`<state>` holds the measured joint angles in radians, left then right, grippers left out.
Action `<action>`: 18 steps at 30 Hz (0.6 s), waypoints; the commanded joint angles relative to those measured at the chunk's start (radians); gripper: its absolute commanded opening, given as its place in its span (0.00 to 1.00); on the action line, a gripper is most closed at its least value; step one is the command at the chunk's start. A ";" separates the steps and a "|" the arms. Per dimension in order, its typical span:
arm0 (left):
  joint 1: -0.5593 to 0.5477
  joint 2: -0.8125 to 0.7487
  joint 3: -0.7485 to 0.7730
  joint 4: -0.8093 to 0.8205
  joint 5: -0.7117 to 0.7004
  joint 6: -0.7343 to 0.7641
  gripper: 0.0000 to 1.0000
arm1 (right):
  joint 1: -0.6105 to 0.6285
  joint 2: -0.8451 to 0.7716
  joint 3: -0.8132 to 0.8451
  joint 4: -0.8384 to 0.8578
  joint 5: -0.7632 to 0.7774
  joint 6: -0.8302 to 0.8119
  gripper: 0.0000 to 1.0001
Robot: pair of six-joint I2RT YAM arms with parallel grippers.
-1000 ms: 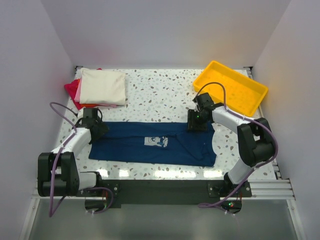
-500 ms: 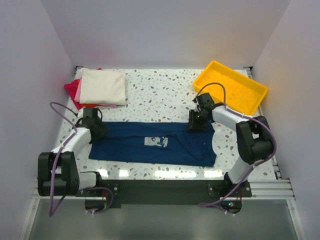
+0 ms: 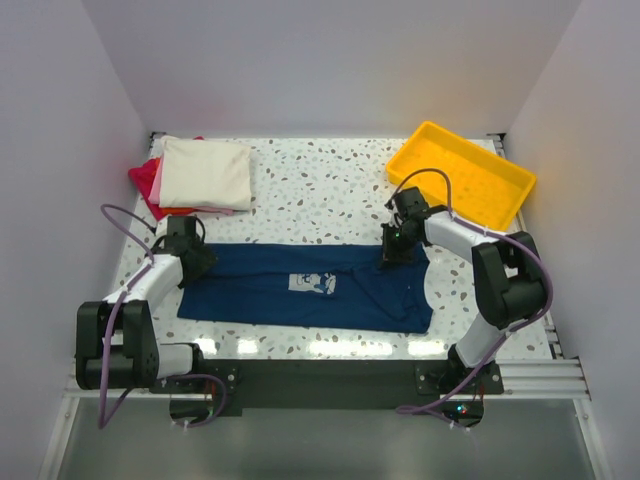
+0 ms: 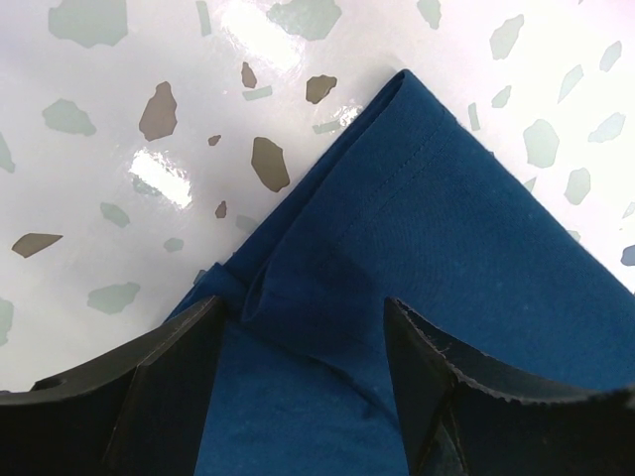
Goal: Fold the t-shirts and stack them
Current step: Fold the tshirt
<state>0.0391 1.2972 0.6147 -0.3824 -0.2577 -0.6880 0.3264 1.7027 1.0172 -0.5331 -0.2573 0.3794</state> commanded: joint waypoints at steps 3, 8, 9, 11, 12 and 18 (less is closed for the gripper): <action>0.015 0.001 -0.003 0.039 -0.015 0.015 0.70 | 0.003 -0.075 0.029 -0.093 -0.051 -0.011 0.00; 0.022 0.016 -0.007 0.043 -0.025 0.027 0.70 | 0.034 -0.141 0.009 -0.128 -0.114 0.010 0.00; 0.024 0.019 -0.007 0.043 -0.026 0.027 0.70 | 0.040 -0.158 0.006 -0.139 -0.122 0.013 0.00; 0.025 0.020 -0.006 0.045 -0.023 0.034 0.70 | 0.063 -0.170 0.007 -0.154 -0.132 0.019 0.00; 0.025 0.024 -0.007 0.046 -0.023 0.035 0.70 | 0.071 -0.176 0.011 -0.172 -0.137 0.019 0.00; 0.031 0.022 -0.006 0.050 -0.021 0.051 0.70 | 0.137 -0.176 0.052 -0.231 -0.183 0.012 0.00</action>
<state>0.0589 1.3148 0.6094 -0.3805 -0.2646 -0.6621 0.4381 1.5444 1.0218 -0.7029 -0.3859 0.3851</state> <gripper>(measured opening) 0.698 0.012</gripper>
